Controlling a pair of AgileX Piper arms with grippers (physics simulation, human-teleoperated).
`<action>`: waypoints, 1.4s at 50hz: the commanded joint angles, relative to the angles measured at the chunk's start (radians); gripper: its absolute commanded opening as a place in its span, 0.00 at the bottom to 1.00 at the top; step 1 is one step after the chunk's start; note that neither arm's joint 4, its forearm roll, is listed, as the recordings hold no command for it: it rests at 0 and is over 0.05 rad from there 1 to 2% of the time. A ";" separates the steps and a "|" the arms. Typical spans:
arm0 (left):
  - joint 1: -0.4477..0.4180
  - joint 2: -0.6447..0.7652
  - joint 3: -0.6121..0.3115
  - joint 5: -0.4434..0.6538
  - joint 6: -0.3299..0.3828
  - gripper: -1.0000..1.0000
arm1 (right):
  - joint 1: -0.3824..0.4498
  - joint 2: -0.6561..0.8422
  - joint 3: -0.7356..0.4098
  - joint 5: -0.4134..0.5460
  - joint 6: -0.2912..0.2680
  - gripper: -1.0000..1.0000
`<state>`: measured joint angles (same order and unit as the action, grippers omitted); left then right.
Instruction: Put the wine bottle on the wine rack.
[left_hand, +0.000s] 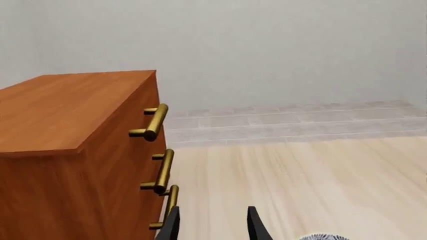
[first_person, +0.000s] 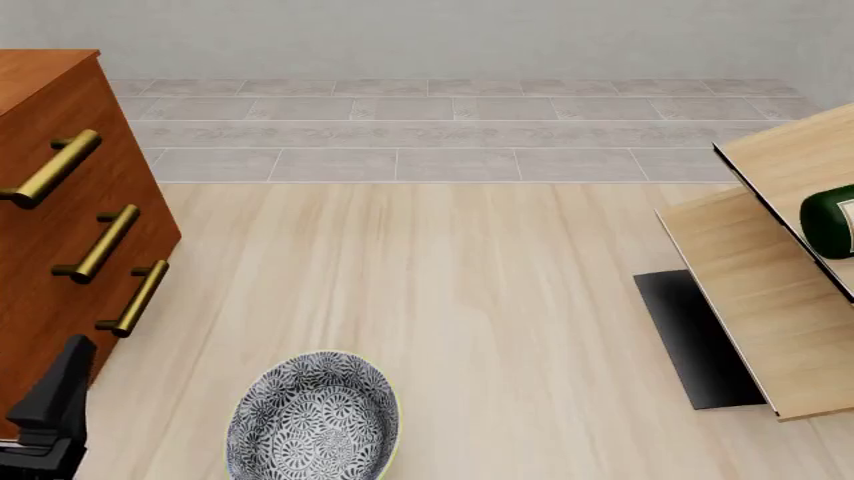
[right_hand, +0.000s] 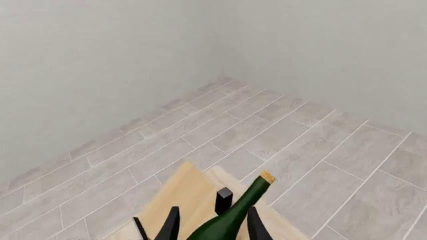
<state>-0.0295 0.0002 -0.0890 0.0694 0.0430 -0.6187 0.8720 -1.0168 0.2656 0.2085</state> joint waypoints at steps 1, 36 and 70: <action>-0.006 0.000 -0.038 0.037 0.009 1.00 | 0.046 -0.070 0.013 0.032 -0.026 1.00; -0.003 0.000 -0.129 0.125 -0.015 1.00 | 0.274 -0.337 0.220 0.069 -0.154 1.00; 0.002 0.000 -0.225 0.207 -0.020 1.00 | 0.403 -0.496 0.264 0.178 -0.178 1.00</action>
<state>-0.0285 0.0000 -0.2928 0.2565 0.0196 -0.2478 0.4224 -0.7599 0.4121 0.0343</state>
